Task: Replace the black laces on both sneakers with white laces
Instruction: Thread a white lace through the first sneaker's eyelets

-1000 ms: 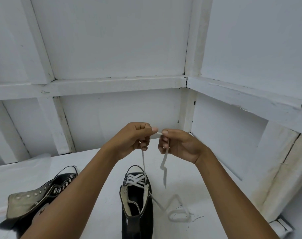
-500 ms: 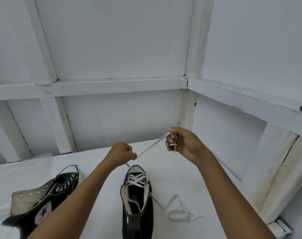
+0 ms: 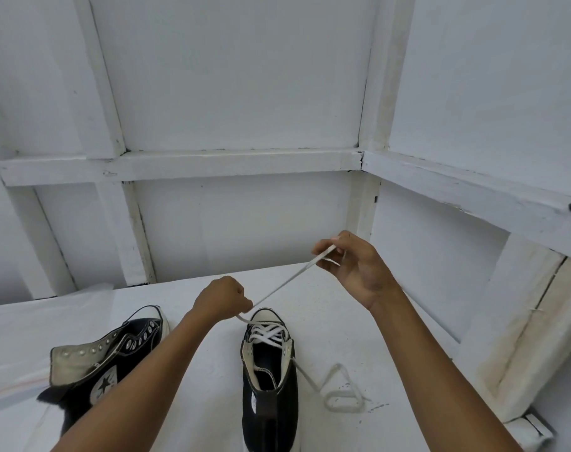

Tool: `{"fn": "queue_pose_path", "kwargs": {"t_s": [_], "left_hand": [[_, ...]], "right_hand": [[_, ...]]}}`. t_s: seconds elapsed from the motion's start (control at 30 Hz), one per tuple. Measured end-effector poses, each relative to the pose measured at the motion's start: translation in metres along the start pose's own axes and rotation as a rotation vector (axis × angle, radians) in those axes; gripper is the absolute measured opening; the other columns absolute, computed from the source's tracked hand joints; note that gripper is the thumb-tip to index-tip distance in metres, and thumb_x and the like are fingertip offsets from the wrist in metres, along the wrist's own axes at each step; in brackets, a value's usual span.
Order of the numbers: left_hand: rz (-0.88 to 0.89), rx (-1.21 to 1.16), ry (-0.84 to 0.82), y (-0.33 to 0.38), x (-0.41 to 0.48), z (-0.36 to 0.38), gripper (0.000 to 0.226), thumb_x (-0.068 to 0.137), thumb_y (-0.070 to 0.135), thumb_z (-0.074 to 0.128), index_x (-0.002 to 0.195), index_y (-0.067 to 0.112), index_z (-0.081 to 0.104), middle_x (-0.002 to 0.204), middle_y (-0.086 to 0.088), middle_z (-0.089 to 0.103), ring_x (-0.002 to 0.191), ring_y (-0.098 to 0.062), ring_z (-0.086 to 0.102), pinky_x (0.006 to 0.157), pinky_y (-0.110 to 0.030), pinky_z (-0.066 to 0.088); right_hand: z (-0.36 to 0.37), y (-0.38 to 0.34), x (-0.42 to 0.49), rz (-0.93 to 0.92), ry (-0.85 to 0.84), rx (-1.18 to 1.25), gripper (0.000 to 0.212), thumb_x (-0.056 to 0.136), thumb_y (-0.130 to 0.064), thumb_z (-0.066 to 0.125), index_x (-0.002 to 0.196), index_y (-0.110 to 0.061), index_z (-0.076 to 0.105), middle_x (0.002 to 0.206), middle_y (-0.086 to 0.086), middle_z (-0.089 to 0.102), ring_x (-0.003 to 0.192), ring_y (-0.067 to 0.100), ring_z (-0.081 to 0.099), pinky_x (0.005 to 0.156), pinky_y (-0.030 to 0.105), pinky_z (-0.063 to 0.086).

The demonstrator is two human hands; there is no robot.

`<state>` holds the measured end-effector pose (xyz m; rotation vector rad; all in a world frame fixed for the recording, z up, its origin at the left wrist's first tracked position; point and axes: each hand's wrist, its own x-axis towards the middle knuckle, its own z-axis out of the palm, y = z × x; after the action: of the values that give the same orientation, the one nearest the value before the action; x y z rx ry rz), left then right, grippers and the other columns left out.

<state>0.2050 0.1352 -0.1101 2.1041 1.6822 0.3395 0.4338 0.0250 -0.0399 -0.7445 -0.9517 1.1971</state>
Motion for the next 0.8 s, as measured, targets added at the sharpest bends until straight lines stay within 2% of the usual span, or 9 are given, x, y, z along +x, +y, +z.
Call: {"fn": "queue_pose_path", "kwargs": {"t_s": [0.1, 0.23, 0.33, 0.4, 0.47, 0.57, 0.67, 0.73, 0.8], "left_hand": [[0.001, 0.08, 0.013, -0.002, -0.005, 0.001, 0.037, 0.075, 0.019, 0.066, 0.052, 0.018, 0.036, 0.053, 0.003, 0.04, 0.055, -0.018, 0.036, 0.052, -0.023, 0.024], [-0.016, 0.188, -0.011, -0.007, -0.013, 0.001, 0.026, 0.078, 0.02, 0.062, 0.06, 0.015, 0.044, 0.062, 0.003, 0.047, 0.06, -0.018, 0.045, 0.053, -0.021, 0.031], [0.029, 0.302, -0.039, -0.01, -0.018, -0.001, 0.016, 0.083, 0.03, 0.062, 0.086, 0.016, 0.056, 0.084, 0.002, 0.057, 0.081, -0.02, 0.057, 0.062, -0.025, 0.039], [0.103, 0.276, -0.031, -0.006, -0.023, -0.006, 0.032, 0.09, 0.042, 0.061, 0.106, 0.015, 0.056, 0.102, 0.0, 0.06, 0.091, -0.019, 0.054, 0.071, -0.029, 0.042], [0.153, 0.098, -0.084, 0.002, -0.032, -0.016, 0.033, 0.092, 0.047, 0.061, 0.098, 0.015, 0.06, 0.096, 0.0, 0.065, 0.086, -0.016, 0.059, 0.07, -0.029, 0.045], [0.176, -0.074, -0.338, 0.012, -0.05, -0.032, 0.037, 0.09, 0.051, 0.064, 0.075, 0.016, 0.065, 0.069, 0.007, 0.068, 0.062, -0.008, 0.062, 0.056, -0.021, 0.046], [0.214, 0.005, -0.49, 0.015, -0.064, -0.041, 0.035, 0.088, 0.049, 0.066, 0.067, 0.021, 0.067, 0.059, 0.012, 0.065, 0.058, -0.005, 0.058, 0.055, -0.02, 0.043], [0.225, 0.014, -0.517, 0.015, -0.07, -0.044, 0.033, 0.088, 0.043, 0.068, 0.063, 0.022, 0.066, 0.056, 0.012, 0.063, 0.056, -0.006, 0.053, 0.054, -0.02, 0.04], [0.207, -0.046, -0.532, 0.012, -0.073, -0.044, 0.029, 0.089, 0.032, 0.068, 0.062, 0.021, 0.066, 0.05, 0.013, 0.06, 0.055, -0.008, 0.048, 0.053, -0.02, 0.038]], "right_hand": [[0.008, 0.001, -0.003, -0.016, 0.013, 0.086, 0.025, 0.078, -0.014, 0.062, 0.054, -0.017, 0.057, 0.066, 0.005, 0.06, 0.07, 0.02, 0.063, 0.079, 0.033, 0.05], [0.017, 0.006, -0.004, -0.016, 0.01, 0.111, 0.023, 0.082, -0.011, 0.066, 0.06, -0.015, 0.06, 0.064, 0.004, 0.055, 0.063, 0.018, 0.058, 0.073, 0.031, 0.053], [0.02, 0.009, -0.006, -0.005, 0.015, 0.006, 0.014, 0.082, -0.01, 0.068, 0.071, -0.009, 0.059, 0.064, 0.005, 0.055, 0.063, 0.018, 0.054, 0.07, 0.029, 0.053], [0.022, 0.011, -0.008, 0.017, -0.022, -0.147, 0.009, 0.084, -0.009, 0.066, 0.081, -0.005, 0.059, 0.067, 0.007, 0.06, 0.065, 0.019, 0.057, 0.072, 0.03, 0.053], [0.025, 0.014, -0.01, 0.073, -0.059, -0.306, 0.009, 0.088, -0.003, 0.065, 0.096, -0.002, 0.061, 0.072, 0.009, 0.065, 0.067, 0.02, 0.062, 0.073, 0.031, 0.055], [0.028, 0.018, -0.012, 0.224, -0.118, -0.584, 0.024, 0.088, -0.004, 0.069, 0.111, 0.0, 0.063, 0.083, 0.014, 0.074, 0.076, 0.022, 0.069, 0.082, 0.036, 0.056], [0.033, 0.021, -0.013, 0.373, -0.187, -0.82, 0.017, 0.086, -0.001, 0.069, 0.102, 0.003, 0.07, 0.089, 0.017, 0.075, 0.073, 0.018, 0.068, 0.077, 0.029, 0.055], [0.037, 0.026, -0.013, 0.404, -0.198, -0.903, 0.014, 0.082, 0.001, 0.07, 0.096, 0.003, 0.073, 0.085, 0.014, 0.075, 0.068, 0.014, 0.066, 0.067, 0.023, 0.052], [0.042, 0.031, -0.013, 0.406, -0.227, -1.005, 0.01, 0.078, 0.0, 0.071, 0.087, -0.001, 0.075, 0.081, 0.007, 0.074, 0.07, 0.012, 0.063, 0.065, 0.019, 0.046]]}}
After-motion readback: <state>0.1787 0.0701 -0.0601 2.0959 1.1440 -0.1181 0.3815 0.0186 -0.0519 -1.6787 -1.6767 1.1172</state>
